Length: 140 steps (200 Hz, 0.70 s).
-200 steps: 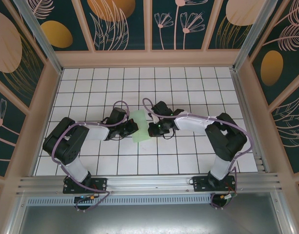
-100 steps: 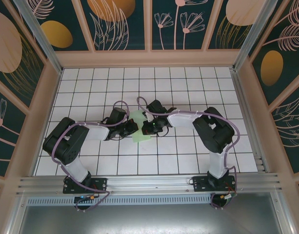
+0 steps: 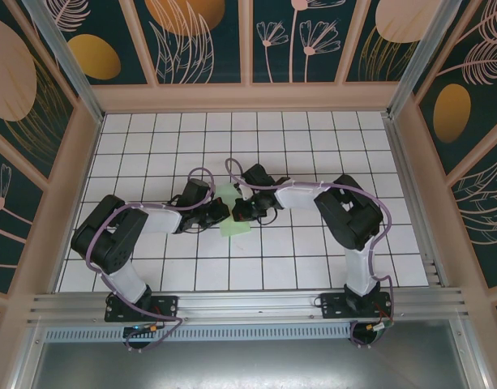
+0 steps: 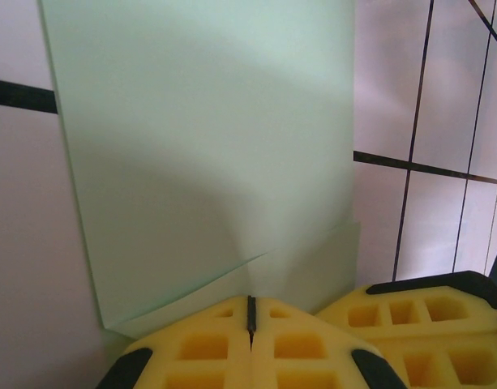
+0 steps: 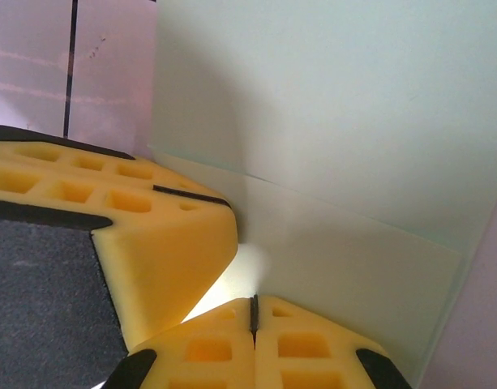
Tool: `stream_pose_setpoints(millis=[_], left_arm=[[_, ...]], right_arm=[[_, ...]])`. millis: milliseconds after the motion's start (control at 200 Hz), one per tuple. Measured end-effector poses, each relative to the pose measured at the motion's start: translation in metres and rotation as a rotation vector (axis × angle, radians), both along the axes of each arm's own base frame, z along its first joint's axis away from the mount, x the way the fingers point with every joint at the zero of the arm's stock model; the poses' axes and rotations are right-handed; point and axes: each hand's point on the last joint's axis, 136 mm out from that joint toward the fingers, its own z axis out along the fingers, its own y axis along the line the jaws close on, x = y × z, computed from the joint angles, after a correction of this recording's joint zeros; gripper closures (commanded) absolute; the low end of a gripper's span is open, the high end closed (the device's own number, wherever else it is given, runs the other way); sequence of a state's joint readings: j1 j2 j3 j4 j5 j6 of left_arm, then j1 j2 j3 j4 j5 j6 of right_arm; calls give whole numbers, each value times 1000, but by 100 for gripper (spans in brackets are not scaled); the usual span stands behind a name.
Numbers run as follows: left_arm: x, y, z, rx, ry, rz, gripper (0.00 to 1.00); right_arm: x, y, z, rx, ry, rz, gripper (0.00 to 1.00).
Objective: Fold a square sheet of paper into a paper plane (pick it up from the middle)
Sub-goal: Fold the triangle a second time at the center of the table.
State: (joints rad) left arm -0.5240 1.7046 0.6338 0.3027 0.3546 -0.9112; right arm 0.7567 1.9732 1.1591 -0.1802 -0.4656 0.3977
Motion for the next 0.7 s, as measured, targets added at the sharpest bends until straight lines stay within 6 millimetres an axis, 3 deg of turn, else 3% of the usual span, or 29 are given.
stream_pose_setpoints(millis=[130, 485, 701], left_arm=[[1, 1, -1, 5, -2, 5, 99], [1, 1, -1, 6, -1, 6, 99], [1, 1, 0, 5, -2, 6, 99]], right_arm=[[-3, -7, 0, 16, -14, 7, 100], [-47, -59, -1, -16, 27, 33, 100], [-39, -57, 18, 23, 6, 20, 100]])
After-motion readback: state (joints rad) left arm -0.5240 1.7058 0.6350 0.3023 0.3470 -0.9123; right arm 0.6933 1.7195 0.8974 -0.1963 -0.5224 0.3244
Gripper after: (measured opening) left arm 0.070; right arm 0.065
